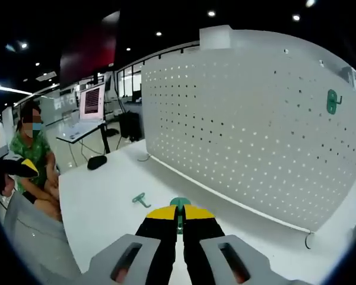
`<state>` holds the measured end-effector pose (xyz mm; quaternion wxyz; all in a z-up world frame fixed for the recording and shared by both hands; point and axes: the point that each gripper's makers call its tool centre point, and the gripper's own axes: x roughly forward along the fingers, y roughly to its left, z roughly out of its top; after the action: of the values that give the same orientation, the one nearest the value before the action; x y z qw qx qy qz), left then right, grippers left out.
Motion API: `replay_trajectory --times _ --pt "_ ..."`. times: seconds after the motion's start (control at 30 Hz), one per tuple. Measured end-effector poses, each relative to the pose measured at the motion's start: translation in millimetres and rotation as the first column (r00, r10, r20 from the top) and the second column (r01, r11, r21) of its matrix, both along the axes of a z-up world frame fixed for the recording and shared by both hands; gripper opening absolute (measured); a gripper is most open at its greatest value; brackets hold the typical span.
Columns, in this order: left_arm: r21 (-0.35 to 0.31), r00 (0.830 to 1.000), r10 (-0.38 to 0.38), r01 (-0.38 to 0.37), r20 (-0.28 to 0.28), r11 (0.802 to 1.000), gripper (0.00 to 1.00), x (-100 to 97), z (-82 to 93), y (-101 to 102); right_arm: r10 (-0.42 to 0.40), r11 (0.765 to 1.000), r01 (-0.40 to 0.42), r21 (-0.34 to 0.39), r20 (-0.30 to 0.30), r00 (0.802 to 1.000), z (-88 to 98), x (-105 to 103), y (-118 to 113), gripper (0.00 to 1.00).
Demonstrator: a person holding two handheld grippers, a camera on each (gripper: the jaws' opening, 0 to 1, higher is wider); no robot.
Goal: Insert the hook assembly into the mounting plate slot until the hook locks in place.
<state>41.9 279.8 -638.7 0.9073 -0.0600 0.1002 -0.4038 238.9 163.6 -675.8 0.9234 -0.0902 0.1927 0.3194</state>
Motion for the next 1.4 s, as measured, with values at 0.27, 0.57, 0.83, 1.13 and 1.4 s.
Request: replay_trajectory --times 0.27,0.57,0.83,1.13,1.4 --pt "-0.013 1.000 -0.023 0.023 0.010 1.000 0.80 -5.0 1.2 8 -0.088 0.996 0.087 0.019 0.095 0.992 23.2 6 -12 0.01" --pt "-0.005 0.995 -0.082 0.082 0.063 0.997 0.82 -5.1 11.9 18 -0.172 0.985 0.171 0.017 0.158 0.972 43.9 -1 -13 0.00" --pt "-0.011 0.990 -0.123 0.124 0.069 0.992 0.82 -10.5 9.8 25 -0.243 0.970 0.237 0.057 0.224 0.944 66.3 -2 -19 0.00" --pt "-0.030 0.988 -0.135 0.138 0.077 0.990 0.83 -8.6 11.3 20 -0.308 0.951 0.300 0.073 0.269 0.912 90.7 4 -35 0.00" --pt "-0.022 0.986 -0.144 0.147 0.082 0.989 0.83 -5.5 7.5 15 -0.374 0.927 0.342 0.153 0.321 0.870 116.5 25 -58 0.00"
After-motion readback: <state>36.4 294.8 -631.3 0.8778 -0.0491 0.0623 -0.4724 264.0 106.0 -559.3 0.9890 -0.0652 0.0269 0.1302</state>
